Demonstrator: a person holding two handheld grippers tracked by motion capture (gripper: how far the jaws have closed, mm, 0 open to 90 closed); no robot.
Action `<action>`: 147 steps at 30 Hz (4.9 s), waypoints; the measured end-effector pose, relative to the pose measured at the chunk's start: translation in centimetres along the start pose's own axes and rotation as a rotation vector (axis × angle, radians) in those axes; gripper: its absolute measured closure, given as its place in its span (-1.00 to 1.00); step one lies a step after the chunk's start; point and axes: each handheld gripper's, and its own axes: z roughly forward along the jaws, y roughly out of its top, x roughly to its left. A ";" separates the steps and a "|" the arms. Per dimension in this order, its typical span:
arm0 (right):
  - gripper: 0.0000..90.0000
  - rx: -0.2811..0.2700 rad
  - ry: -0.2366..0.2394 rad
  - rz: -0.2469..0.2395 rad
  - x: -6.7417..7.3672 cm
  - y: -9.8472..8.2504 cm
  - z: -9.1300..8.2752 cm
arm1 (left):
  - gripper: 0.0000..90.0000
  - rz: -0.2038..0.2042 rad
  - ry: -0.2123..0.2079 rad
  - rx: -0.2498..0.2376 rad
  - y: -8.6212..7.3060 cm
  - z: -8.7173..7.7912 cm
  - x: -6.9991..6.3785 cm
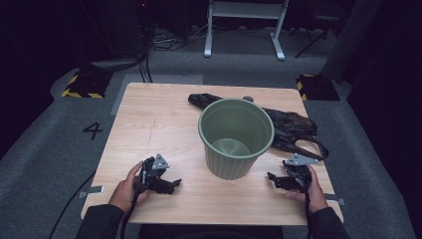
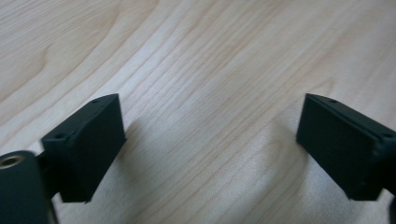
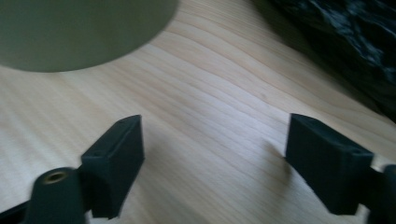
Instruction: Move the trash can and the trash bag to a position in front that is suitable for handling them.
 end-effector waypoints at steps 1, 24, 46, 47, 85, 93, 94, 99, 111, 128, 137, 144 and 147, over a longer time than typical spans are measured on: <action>-0.68 0.005 0.006 -0.025 0.2 0.1 0.0 | -0.88 -0.010 0.005 0.001 0.0 0.0 -0.1; -0.66 -0.146 0.147 -0.122 4.4 3.2 -0.6 | -0.90 0.022 -0.032 0.006 -0.7 -0.6 0.8; -0.67 -0.168 0.160 -0.184 6.1 5.0 1.4 | -0.90 0.030 -0.036 0.004 -1.0 -0.8 0.9; -0.67 -0.169 0.160 -0.185 6.2 5.1 1.5 | -0.90 0.028 -0.036 0.005 -1.0 -0.8 0.9; -0.61 -0.195 0.130 -0.237 6.7 11.3 4.8 | -0.92 0.021 -0.035 0.005 -1.0 -0.8 0.9; -0.58 -0.190 -0.014 -0.157 0.1 7.4 -0.2 | -0.92 0.019 -0.034 0.006 -1.0 -0.8 0.9; -0.56 -0.191 -0.036 -0.149 -0.5 7.1 -0.6 | -0.92 0.018 -0.035 0.006 -1.0 -0.8 0.9; -0.50 -0.164 -0.115 -0.107 -3.4 5.7 -1.6 | -0.92 0.018 -0.035 0.006 -1.0 -0.8 0.9; 0.37 -0.038 -0.086 -0.011 -8.0 2.2 0.1 | -0.92 0.018 -0.035 0.006 -1.0 -0.8 0.9; 0.98 -0.013 0.036 -0.076 -5.5 1.9 -0.2 | -0.93 0.022 -0.031 0.007 -1.0 -0.8 0.9; 0.97 -0.031 0.088 -0.166 -0.7 2.5 -1.7 | -0.93 0.025 -0.028 0.007 -1.0 -0.8 0.9; 0.86 -0.020 0.134 -0.217 2.7 2.8 -2.2 | -0.95 0.019 -0.034 0.013 -0.9 -0.7 0.9; 0.61 -0.010 0.136 -0.249 4.5 3.1 -2.1 | -0.96 0.018 -0.035 0.014 -0.9 -0.7 0.9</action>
